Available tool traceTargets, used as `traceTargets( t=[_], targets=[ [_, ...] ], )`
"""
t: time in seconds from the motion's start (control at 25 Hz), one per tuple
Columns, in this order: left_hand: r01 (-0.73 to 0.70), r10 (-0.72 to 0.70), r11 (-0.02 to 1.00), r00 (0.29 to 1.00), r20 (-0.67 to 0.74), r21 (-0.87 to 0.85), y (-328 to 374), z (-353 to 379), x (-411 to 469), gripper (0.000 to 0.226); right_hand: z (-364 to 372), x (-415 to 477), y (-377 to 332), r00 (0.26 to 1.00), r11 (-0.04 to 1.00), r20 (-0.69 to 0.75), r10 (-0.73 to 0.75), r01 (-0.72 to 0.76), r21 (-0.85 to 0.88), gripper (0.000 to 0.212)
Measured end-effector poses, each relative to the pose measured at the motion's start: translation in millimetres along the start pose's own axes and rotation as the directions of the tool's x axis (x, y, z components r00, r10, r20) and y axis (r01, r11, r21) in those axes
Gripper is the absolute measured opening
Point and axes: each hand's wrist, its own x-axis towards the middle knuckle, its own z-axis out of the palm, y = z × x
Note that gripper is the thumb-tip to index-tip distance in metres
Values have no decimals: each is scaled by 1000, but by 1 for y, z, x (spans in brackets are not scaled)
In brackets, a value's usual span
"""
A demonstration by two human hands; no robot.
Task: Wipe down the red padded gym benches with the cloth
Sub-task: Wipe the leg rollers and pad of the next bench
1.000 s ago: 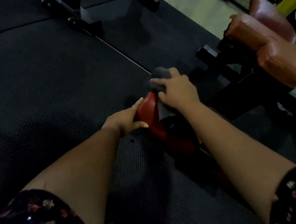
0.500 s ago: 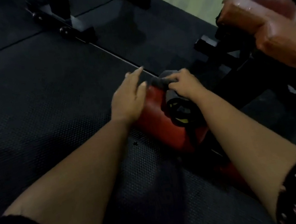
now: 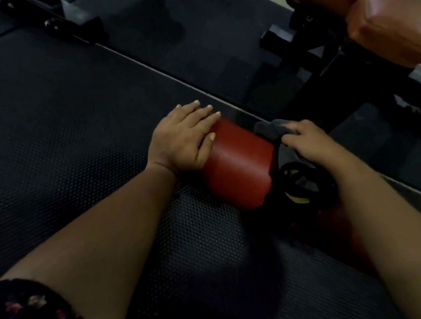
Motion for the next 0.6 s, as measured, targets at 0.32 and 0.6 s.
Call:
traceTargets(
  t=[0.32,0.6],
  targets=[
    [6,-5,1000,1000,27,-24,-2,1,0,46,58,-100,-18,875,943,-394,282,-178,280,53],
    [11,-11,1000,1000,-10,-16,-1,2,-2,44,130,-181,-18,815,934,-564,132,88,346,65]
  ],
)
